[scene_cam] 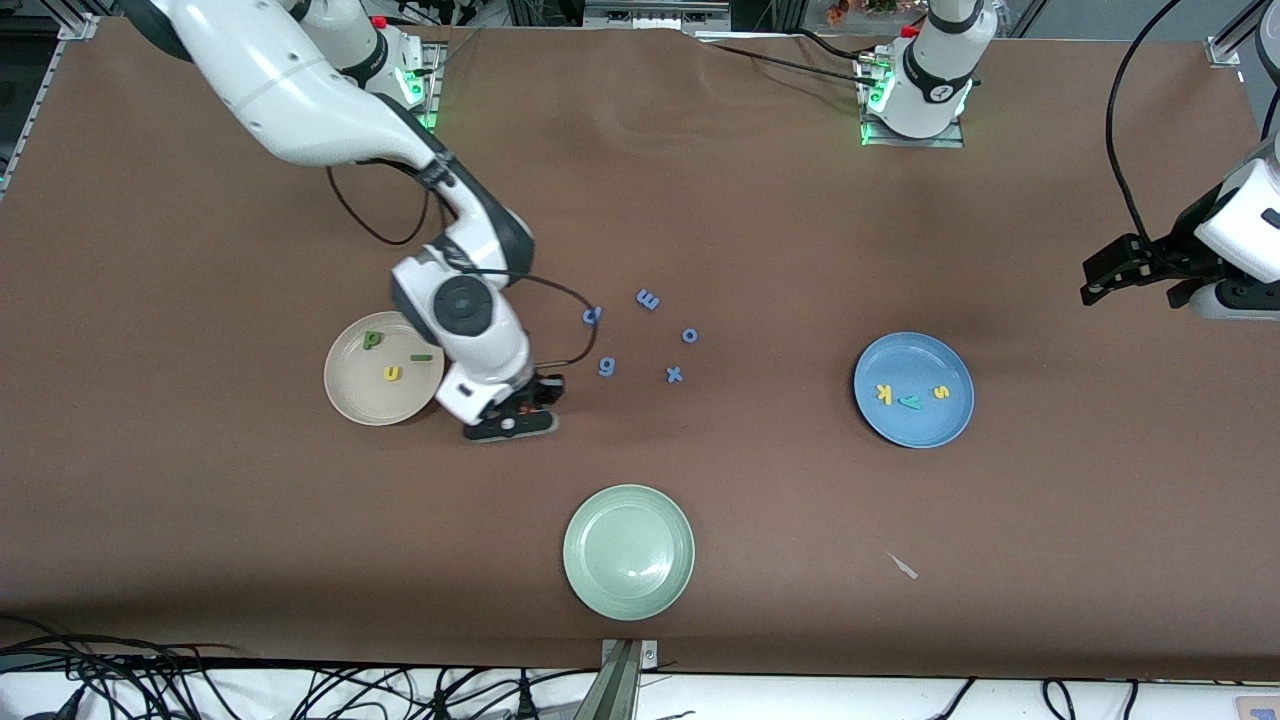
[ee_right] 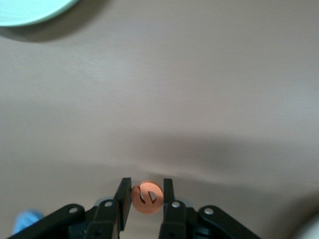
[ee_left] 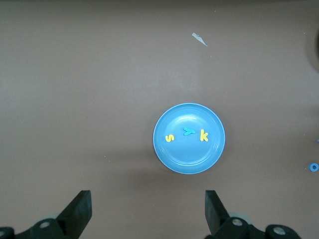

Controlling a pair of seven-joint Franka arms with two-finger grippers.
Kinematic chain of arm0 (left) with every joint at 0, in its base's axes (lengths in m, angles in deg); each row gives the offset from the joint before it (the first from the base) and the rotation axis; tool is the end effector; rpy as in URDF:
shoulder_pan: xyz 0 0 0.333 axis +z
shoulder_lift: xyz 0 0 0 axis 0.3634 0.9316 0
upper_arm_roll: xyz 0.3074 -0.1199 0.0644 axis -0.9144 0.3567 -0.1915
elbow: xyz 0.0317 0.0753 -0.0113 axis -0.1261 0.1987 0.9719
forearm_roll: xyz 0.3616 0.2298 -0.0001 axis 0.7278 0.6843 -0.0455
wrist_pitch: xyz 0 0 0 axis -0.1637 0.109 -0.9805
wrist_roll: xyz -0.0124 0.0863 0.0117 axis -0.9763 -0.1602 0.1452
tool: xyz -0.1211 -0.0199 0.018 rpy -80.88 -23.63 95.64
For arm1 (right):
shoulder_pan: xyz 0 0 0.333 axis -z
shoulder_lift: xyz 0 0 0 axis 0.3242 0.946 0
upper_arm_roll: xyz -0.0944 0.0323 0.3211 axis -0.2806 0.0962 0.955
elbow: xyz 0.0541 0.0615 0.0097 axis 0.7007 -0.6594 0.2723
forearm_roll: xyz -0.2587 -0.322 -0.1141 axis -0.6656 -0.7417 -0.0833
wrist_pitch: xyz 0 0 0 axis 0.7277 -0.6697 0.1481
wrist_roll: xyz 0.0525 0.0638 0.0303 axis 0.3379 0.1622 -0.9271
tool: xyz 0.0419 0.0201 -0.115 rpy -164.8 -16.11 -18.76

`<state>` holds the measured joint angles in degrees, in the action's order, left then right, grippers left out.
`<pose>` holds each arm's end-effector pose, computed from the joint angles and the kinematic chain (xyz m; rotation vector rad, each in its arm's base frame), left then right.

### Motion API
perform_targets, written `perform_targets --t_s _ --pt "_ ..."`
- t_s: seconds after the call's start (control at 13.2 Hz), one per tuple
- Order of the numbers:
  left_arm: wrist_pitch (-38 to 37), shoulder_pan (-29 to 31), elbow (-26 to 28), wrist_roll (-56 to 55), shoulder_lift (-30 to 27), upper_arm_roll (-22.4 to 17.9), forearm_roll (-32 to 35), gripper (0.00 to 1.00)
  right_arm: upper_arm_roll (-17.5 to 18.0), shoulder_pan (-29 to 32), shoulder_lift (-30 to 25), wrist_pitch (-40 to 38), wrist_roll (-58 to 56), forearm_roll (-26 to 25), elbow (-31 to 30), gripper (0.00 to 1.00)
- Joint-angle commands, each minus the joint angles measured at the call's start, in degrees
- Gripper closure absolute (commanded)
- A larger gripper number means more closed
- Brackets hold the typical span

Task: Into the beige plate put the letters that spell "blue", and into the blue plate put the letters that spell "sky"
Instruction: 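Carry the orange e onto the beige plate and open the right gripper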

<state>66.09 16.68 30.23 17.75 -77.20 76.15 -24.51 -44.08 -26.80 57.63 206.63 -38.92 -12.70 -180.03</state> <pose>0.6139 0.0120 0.5729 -3.1382 0.0091 -0.0741 0.6609 0.3338 0.2193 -3.1084 -0.3173 -0.0956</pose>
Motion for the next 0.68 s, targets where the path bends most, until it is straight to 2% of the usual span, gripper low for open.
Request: perform_targets --t_s 0.0,0.15,0.3,0.45,0.53,0.61 --pt "0.6 0.1 0.7 -0.1 -1.2 -0.4 -1.3 0.00 0.5 5.6 -13.3 -8.3 -12.7 5.2 -9.4 0.83" --pt "0.4 0.7 0.7 -0.1 -1.2 -0.3 -1.4 0.00 0.5 9.2 -21.0 -15.7 -19.9 7.7 -13.1 0.82" --pt "0.2 0.8 0.8 -0.2 -1.3 -0.1 -1.4 0.00 -0.2 11.4 -25.7 -17.4 -24.5 7.8 -18.8 0.77" --pt "0.1 1.5 0.8 -0.2 -1.5 1.0 -1.4 0.00 -3.7 11.7 -28.5 -9.0 -27.0 7.7 -27.4 0.67" --pt "0.1 3.0 0.8 -0.4 -1.5 2.7 -1.3 0.00 -4.9 11.8 -28.7 -3.6 -28.2 7.8 -30.9 0.65" --pt "0.1 4.5 0.8 -0.4 -1.6 4.7 -1.1 0.00 -5.6 11.8 -28.4 0.2 -28.3 7.7 -33.0 0.48"
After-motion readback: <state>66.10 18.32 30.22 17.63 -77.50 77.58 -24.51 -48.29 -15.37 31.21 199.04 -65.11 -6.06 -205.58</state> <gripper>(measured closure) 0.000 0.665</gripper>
